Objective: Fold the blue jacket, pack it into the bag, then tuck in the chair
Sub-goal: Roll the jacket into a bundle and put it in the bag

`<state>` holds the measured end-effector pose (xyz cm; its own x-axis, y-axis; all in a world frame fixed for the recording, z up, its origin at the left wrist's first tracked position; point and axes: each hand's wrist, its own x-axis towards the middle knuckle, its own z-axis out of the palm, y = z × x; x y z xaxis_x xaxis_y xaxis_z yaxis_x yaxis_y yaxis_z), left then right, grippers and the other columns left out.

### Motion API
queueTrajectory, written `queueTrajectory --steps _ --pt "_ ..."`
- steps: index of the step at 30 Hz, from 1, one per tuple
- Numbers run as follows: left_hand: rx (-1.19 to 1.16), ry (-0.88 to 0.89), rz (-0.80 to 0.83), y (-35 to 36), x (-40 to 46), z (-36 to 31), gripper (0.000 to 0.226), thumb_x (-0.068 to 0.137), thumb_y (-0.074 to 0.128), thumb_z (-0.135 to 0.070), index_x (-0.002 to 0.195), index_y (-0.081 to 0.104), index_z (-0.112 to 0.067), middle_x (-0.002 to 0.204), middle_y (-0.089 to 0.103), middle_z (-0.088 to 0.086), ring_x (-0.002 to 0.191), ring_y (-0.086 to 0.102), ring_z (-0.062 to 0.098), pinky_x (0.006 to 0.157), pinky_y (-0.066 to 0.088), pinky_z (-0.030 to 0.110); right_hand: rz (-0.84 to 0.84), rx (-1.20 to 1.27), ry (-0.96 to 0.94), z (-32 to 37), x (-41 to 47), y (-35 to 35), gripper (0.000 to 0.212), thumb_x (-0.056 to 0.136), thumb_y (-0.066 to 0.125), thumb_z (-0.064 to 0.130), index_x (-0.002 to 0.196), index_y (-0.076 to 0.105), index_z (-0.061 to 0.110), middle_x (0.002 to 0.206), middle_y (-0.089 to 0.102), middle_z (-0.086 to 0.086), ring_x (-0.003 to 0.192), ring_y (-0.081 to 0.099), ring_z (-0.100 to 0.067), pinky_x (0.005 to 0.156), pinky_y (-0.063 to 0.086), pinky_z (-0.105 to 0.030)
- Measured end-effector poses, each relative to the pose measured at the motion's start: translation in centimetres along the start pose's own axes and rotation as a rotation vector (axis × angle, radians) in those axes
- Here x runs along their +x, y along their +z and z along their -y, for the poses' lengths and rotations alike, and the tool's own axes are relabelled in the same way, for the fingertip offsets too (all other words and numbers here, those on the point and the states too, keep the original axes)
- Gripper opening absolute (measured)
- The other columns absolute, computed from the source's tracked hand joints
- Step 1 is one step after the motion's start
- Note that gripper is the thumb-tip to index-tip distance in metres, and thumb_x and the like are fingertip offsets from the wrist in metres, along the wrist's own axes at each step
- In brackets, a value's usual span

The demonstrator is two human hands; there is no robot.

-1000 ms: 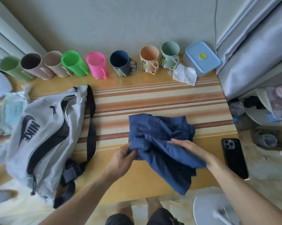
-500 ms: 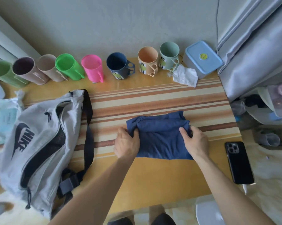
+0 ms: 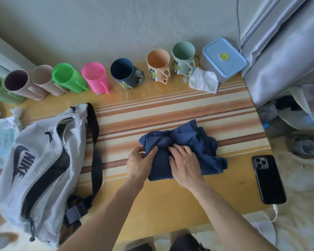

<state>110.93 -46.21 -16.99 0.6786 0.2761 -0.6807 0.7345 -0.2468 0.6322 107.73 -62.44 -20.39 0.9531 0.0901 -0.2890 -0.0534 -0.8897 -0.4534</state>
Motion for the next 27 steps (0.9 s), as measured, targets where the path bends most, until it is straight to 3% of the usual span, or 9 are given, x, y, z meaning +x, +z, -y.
queueTrajectory --steps 2,5,7,10,12,14,17,22,27 --pt "-0.088 0.072 0.106 0.6 -1.5 -1.1 0.039 0.083 0.074 -0.052 0.108 0.065 -0.024 0.09 0.077 -0.001 0.084 0.074 0.017 0.075 0.061 0.038 0.061 0.487 0.218 -0.1 0.8 -1.8 0.04 0.104 0.037 0.033 0.131 0.062 0.016 0.135 0.063 -0.005 0.125 0.055 -0.022 0.104 0.045 -0.039" --pt "-0.084 0.211 0.384 2.8 -3.7 -2.9 0.033 0.09 0.061 -0.055 0.107 0.07 -0.028 0.092 0.075 -0.006 0.087 0.07 0.01 0.084 0.055 0.033 0.208 1.602 0.556 -1.7 1.2 -5.4 0.063 0.097 0.049 0.055 0.126 0.064 0.002 0.124 0.07 -0.017 0.119 0.064 -0.026 0.099 0.049 -0.034" --pt "0.007 0.326 0.509 5.2 -4.8 -3.3 0.035 0.095 0.048 -0.046 0.116 0.069 -0.029 0.104 0.068 -0.008 0.098 0.062 0.01 0.092 0.048 0.03 0.21 1.723 0.558 -3.4 0.7 -7.1 0.067 0.091 0.055 0.059 0.121 0.065 0.0 0.115 0.072 -0.017 0.112 0.066 -0.028 0.099 0.049 -0.037" --pt "0.55 0.744 0.415 8.8 -4.8 -2.4 0.046 0.099 0.032 -0.039 0.136 0.055 -0.024 0.134 0.049 0.003 0.121 0.042 0.022 0.098 0.046 0.043 0.008 1.215 0.59 -6.4 -0.4 -7.7 0.043 0.087 0.074 0.042 0.121 0.067 0.017 0.112 0.074 -0.007 0.114 0.067 -0.03 0.093 0.053 -0.039" --pt "0.826 0.849 0.386 10.5 -4.5 -1.4 0.049 0.104 0.027 -0.041 0.15 0.039 -0.028 0.157 0.03 0.004 0.141 0.026 0.027 0.104 0.045 0.048 -0.238 0.673 0.57 -8.6 -1.4 -7.5 0.052 0.083 0.078 0.041 0.127 0.057 0.023 0.111 0.069 0.0 0.106 0.066 -0.025 0.083 0.054 -0.036" --pt "0.954 0.93 0.389 12.0 -4.3 -0.3 0.059 0.106 0.026 -0.046 0.161 0.019 -0.024 0.169 0.013 0.003 0.156 0.006 0.025 0.121 0.028 0.048 -0.422 0.286 0.37 -10.3 -2.4 -7.0 0.056 0.09 0.07 0.035 0.141 0.048 0.023 0.125 0.062 -0.005 0.112 0.061 -0.026 0.089 0.053 -0.039" --pt "1.097 1.063 0.314 13.8 -3.8 1.5 0.07 0.105 0.023 -0.053 0.162 0.004 -0.018 0.171 0.0 0.003 0.156 -0.01 0.025 0.126 0.006 0.05 -0.239 0.186 0.177 -11.6 -3.2 -5.0 0.051 0.105 0.038 0.042 0.156 0.03 0.036 0.162 0.032 -0.009 0.147 0.034 -0.029 0.116 0.036 -0.043" --pt "1.179 1.042 0.319 15.8 -2.5 3.3 0.069 0.105 0.021 -0.051 0.162 -0.005 -0.02 0.17 -0.01 0.0 0.155 -0.017 0.026 0.124 0.007 0.055 -0.12 0.025 0.132 -13.7 -3.4 -1.4 0.059 0.104 0.007 0.054 0.161 0.01 0.037 0.171 0.005 -0.006 0.156 0.01 -0.03 0.125 0.019 -0.048" --pt "0.693 0.935 0.31 13.9 -2.6 2.8 0.067 0.1 0.048 -0.044 0.158 0.028 -0.017 0.168 0.02 0.003 0.155 0.012 0.021 0.126 0.016 0.042 -0.149 0.05 0.149 -13.6 -3.2 -1.3 0.062 0.103 0.008 0.057 0.161 0.008 0.035 0.171 0.007 -0.005 0.157 0.007 -0.03 0.126 0.014 -0.047"
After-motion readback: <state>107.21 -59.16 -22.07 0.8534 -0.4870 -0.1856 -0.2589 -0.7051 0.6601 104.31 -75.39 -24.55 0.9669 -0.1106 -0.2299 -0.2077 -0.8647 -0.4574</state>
